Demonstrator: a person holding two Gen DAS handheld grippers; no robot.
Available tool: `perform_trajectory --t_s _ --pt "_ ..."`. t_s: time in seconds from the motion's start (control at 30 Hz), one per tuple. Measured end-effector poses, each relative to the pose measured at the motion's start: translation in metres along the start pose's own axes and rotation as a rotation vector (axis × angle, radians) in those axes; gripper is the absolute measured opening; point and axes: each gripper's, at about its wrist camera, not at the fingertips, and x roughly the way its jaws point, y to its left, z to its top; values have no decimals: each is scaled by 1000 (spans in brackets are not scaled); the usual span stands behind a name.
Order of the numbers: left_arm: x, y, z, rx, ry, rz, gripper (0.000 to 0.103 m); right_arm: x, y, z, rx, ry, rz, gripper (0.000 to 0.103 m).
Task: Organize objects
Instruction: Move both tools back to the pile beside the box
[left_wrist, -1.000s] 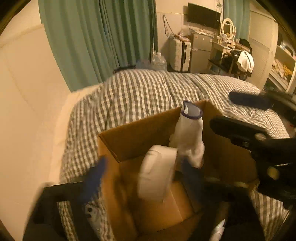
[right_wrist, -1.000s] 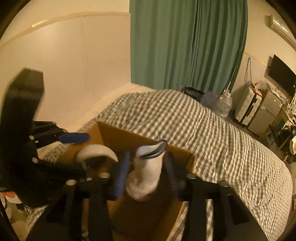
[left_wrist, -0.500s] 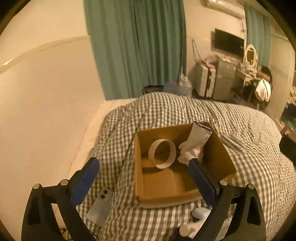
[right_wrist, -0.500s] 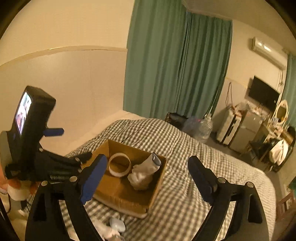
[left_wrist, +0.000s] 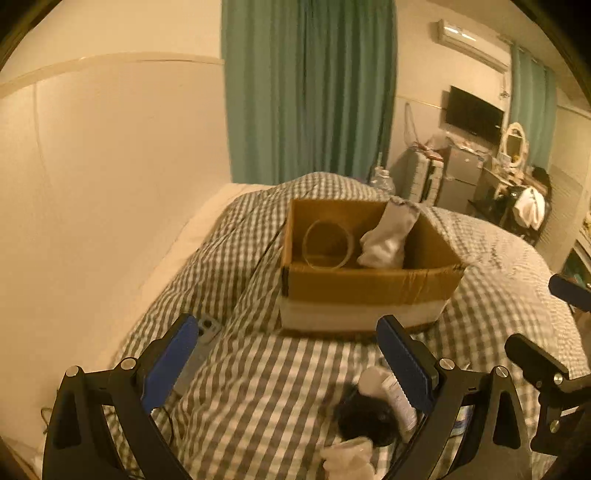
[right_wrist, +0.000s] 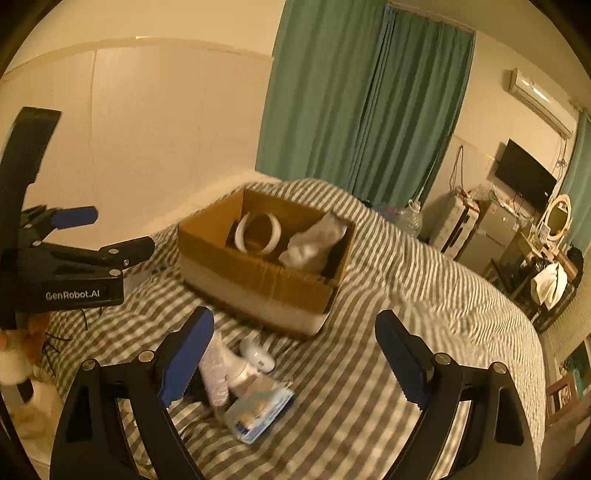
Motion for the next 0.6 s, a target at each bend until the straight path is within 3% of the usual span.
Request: perform_trajectory --t_s 0.23,0.37,0.6 --pt "1 -4 -32 25 -20 75 100 17 12 -24 29 34 -16 89" --pt "7 -7 -49 34 6 54 100 22 18 -37 13 39 -52 89" --pt "10 -11 -70 46 68 28 100 34 14 -58 53 83 -38 89"
